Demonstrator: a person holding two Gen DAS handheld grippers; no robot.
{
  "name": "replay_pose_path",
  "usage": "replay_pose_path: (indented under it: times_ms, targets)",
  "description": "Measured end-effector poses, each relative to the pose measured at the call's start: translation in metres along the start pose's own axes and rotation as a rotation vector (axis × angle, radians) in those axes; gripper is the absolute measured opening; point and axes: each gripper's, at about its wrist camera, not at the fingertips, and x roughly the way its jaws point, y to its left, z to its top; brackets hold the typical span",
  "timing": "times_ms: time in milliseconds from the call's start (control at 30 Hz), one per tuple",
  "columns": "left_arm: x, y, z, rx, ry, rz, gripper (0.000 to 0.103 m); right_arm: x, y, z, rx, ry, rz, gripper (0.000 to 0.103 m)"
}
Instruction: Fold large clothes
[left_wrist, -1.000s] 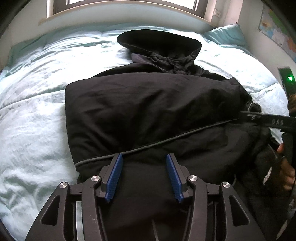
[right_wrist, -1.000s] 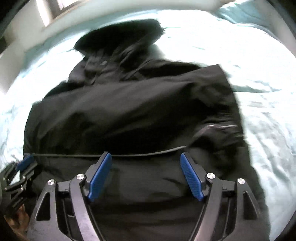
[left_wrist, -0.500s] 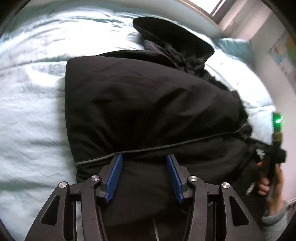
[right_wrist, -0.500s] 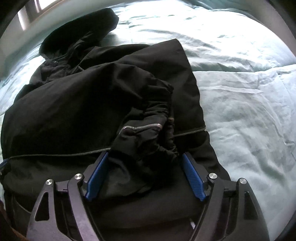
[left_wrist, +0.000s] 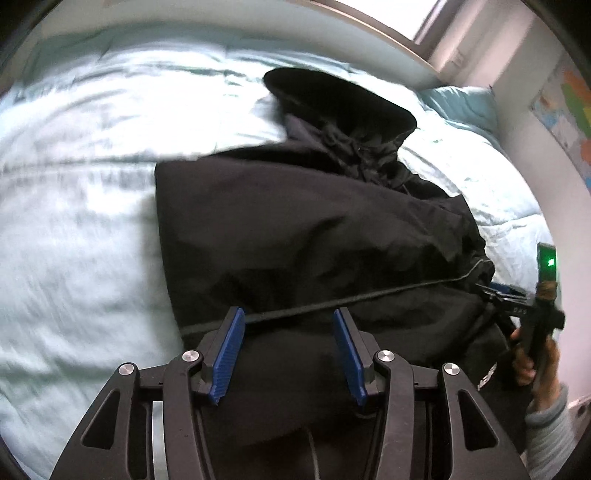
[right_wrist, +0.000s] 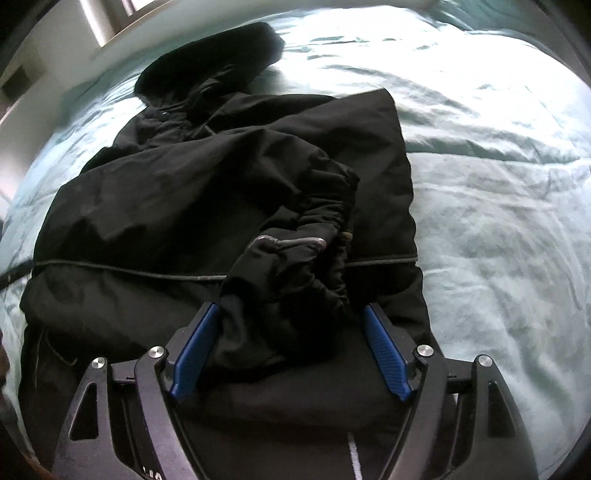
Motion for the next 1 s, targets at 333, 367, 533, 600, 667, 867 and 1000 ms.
replay_pose_path:
  times_ms: [333,367,533,600,667,867,1000]
  targets:
    - [-0.036,0.000,0.050,-0.058,0.007,0.005,0.052,-0.060,0.006,0.035,-0.056,0.046,0.085,0.079]
    - [-0.045,-0.004,0.061,-0.066,0.005,-0.007,0.052,-0.075,0.009,0.044,-0.071,0.042,0.077,0.079]
    - [-0.082,-0.030,0.115,-0.079,0.001,-0.039,0.052,-0.141,0.017,0.105,-0.090,0.019,0.031,0.079]
    - [-0.096,-0.042,0.140,-0.084,-0.002,-0.054,0.052,-0.168,0.017,0.138,-0.071,-0.003,0.047,0.079]
    - [-0.109,-0.053,0.165,-0.082,-0.017,-0.052,0.052,-0.184,0.020,0.165,-0.066,-0.030,0.042,0.079]
    - [-0.103,-0.056,0.218,-0.088,-0.001,0.020,0.052,-0.180,0.017,0.235,0.005,-0.054,0.067,0.079]
    - [-0.059,-0.037,0.246,-0.120,0.024,0.068,0.052,-0.118,0.011,0.271,0.046,0.002,0.092,0.079]
